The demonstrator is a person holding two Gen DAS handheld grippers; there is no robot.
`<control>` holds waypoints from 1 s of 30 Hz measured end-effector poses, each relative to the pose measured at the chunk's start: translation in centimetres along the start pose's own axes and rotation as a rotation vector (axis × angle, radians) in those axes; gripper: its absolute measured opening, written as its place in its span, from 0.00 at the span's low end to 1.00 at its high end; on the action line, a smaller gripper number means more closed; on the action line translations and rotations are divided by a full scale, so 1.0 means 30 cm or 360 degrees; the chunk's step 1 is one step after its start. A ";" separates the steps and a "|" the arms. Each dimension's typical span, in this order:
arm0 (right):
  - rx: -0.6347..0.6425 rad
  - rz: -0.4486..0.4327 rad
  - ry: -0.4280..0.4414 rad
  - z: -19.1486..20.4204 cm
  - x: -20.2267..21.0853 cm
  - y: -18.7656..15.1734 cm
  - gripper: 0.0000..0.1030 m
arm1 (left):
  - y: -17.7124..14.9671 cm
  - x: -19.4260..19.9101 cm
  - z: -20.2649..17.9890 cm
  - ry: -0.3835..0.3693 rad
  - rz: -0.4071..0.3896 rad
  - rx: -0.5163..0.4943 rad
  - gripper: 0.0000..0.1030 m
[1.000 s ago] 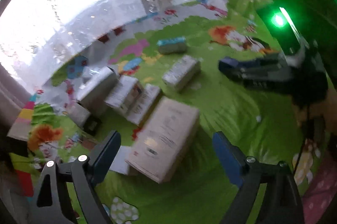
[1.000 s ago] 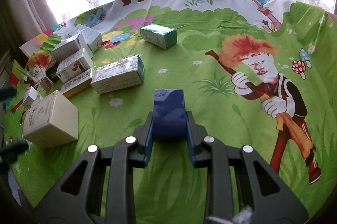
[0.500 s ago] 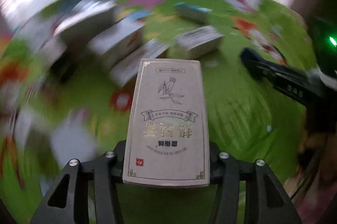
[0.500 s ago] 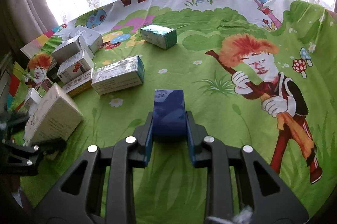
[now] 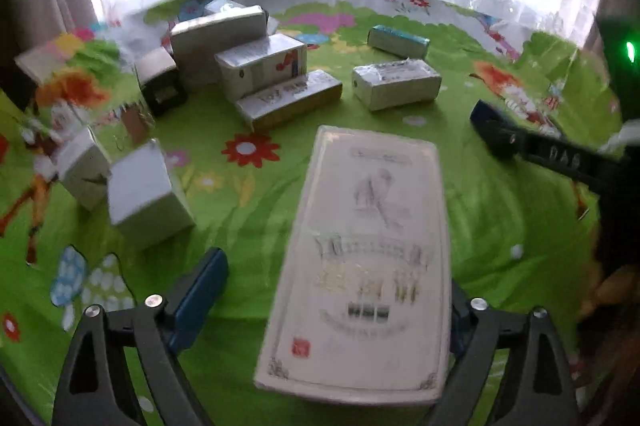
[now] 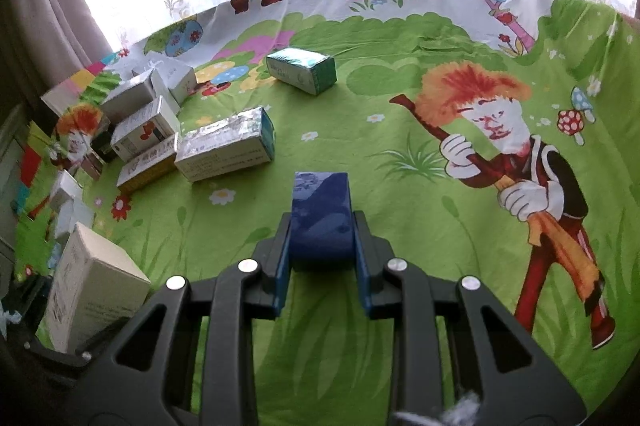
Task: Organize rigid objects
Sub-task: 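Grasp the large cream printed box with the left tool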
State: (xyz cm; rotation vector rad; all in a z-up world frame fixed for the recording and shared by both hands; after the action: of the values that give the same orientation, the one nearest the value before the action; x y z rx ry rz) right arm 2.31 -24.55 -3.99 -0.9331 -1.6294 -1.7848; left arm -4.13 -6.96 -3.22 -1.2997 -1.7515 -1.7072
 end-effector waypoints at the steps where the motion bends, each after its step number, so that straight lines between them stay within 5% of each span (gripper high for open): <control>1: 0.0019 -0.0003 -0.0014 0.006 0.000 -0.001 0.34 | 0.005 0.002 0.012 -0.0015 -0.0008 0.0021 0.92; 6: 0.0164 -0.0018 -0.0103 0.051 0.001 -0.005 0.47 | 0.040 -0.011 0.046 -0.0003 -0.0008 0.0014 0.92; 13: 0.0203 -0.0021 -0.0141 0.057 -0.005 -0.004 0.50 | 0.055 -0.020 0.044 0.0013 -0.0041 0.0030 0.87; 14: 0.0210 -0.0022 -0.0152 0.061 -0.005 -0.003 0.46 | 0.057 -0.014 0.044 0.0019 -0.0058 0.0031 0.75; 15: 0.0218 -0.0031 -0.0175 0.062 -0.005 -0.001 0.30 | 0.059 -0.004 0.045 0.0022 -0.0083 0.0035 0.52; 16: 0.0222 -0.0038 -0.0173 0.065 -0.003 0.002 0.30 | 0.057 0.005 0.049 0.0031 -0.0102 0.0048 0.51; 30: 0.0141 -0.0030 -0.0168 0.044 -0.009 0.003 0.30 | 0.054 0.006 0.054 0.0038 -0.0101 0.0043 0.51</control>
State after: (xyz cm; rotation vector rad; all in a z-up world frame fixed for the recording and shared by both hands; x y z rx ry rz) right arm 2.72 -23.26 -4.11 -0.9889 -1.7731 -1.6865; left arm -2.39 -5.67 -2.44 -1.2198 -1.8137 -1.7198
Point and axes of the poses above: each gripper's, at about its wrist camera, not at the fingertips, and x roughly against the way its jaws point, z to its left, y to its top, the point moved 6 cm from there along -x, roughly the way its jaws point, and after that the axes turned 15 degrees about -y, right-handed, at the moved point
